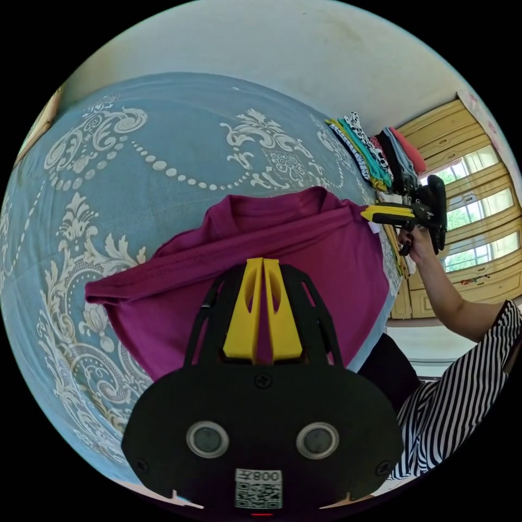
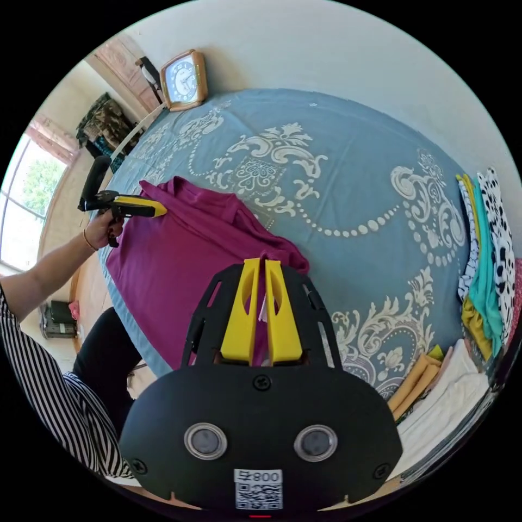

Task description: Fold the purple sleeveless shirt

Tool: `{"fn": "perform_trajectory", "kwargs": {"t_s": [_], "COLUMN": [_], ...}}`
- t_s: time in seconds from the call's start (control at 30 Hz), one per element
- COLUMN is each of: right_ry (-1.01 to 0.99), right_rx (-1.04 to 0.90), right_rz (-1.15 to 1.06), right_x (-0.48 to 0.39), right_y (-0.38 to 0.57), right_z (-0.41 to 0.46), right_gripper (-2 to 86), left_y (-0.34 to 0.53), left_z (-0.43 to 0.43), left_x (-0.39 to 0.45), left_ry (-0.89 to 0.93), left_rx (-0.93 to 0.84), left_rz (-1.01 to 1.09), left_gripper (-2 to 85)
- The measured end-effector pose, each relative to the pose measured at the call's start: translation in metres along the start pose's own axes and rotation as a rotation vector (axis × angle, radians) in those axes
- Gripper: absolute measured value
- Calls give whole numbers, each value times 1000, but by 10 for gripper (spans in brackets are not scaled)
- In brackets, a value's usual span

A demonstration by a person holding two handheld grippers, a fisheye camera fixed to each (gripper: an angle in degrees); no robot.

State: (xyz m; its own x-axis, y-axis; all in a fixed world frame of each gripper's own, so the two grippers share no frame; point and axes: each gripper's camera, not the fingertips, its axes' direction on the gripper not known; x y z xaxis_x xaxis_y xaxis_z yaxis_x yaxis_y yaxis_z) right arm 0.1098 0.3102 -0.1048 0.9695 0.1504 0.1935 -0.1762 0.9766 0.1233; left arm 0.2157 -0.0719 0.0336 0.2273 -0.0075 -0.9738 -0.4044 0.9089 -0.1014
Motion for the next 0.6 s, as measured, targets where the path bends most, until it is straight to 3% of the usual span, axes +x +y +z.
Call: {"fn": "perform_trajectory", "kwargs": {"t_s": [0.23, 0.33, 0.43, 0.6], "right_ry": [-129, -147, -165, 54], "right_rx": [164, 174, 4, -171], "right_rz": [307, 180, -82, -315], "right_x": [72, 37, -30, -101], "right_y": [52, 43, 11, -20], "right_z": [-22, -16, 29, 91], "right_gripper": [15, 12, 6, -2], "left_y": [12, 16, 17, 15], "left_z": [15, 20, 24, 24], "left_x": [-12, -12, -13, -17], "left_ry": [19, -6, -19, -57], "left_rx": [27, 28, 22, 24], "left_rz": [-18, -3, 8, 11], "left_gripper": [2, 2, 2, 2]}}
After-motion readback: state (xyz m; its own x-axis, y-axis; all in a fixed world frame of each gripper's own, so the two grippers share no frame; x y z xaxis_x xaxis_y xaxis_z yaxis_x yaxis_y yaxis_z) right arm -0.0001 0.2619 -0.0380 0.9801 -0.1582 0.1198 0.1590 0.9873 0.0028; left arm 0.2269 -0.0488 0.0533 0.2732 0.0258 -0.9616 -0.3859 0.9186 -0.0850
